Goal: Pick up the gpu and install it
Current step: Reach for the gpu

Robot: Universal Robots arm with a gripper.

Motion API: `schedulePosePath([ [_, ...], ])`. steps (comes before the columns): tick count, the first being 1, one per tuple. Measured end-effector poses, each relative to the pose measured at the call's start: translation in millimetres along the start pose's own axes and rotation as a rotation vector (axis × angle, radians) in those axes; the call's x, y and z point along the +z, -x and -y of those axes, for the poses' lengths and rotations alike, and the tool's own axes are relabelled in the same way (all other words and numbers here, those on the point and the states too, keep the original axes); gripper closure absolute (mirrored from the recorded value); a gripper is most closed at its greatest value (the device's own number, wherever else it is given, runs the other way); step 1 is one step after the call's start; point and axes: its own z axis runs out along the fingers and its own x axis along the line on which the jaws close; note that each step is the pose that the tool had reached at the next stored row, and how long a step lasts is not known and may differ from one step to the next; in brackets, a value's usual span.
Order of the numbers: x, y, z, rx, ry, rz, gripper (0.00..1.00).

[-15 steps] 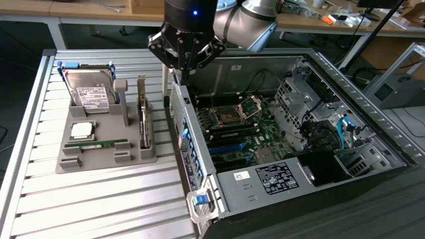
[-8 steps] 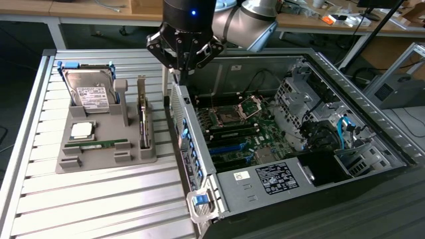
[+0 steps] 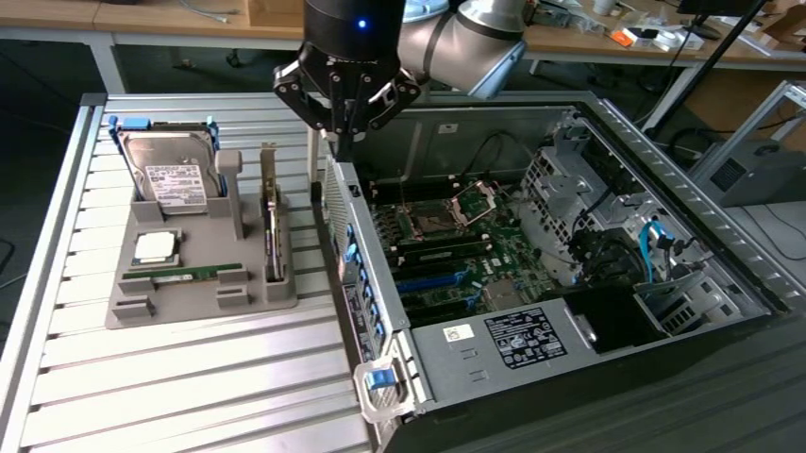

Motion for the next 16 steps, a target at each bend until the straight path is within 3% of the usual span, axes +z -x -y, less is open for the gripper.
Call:
schedulePosePath([
  [16,-0.1,-3.8,0.4,0.000,0.0000,0.0000,0.89],
])
